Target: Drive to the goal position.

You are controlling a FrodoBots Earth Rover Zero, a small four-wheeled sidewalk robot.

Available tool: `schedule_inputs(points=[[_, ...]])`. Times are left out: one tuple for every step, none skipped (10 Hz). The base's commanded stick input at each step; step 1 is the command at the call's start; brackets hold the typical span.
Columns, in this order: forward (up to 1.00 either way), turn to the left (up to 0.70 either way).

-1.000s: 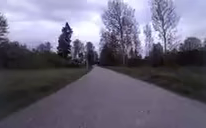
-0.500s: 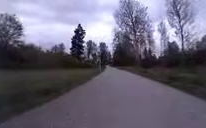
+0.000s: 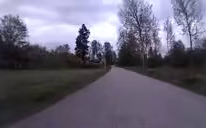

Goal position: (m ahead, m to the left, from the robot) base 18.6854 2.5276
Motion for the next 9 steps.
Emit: schedule_inputs(points=[[1.00,0.00],[1.00,0.00],[1.00,-0.07],[1.00,-0.40],[1.00,-0.40],[1.00,-0.40],[1.00,-0.40],[1.00,-0.40],[1.00,0.00]])
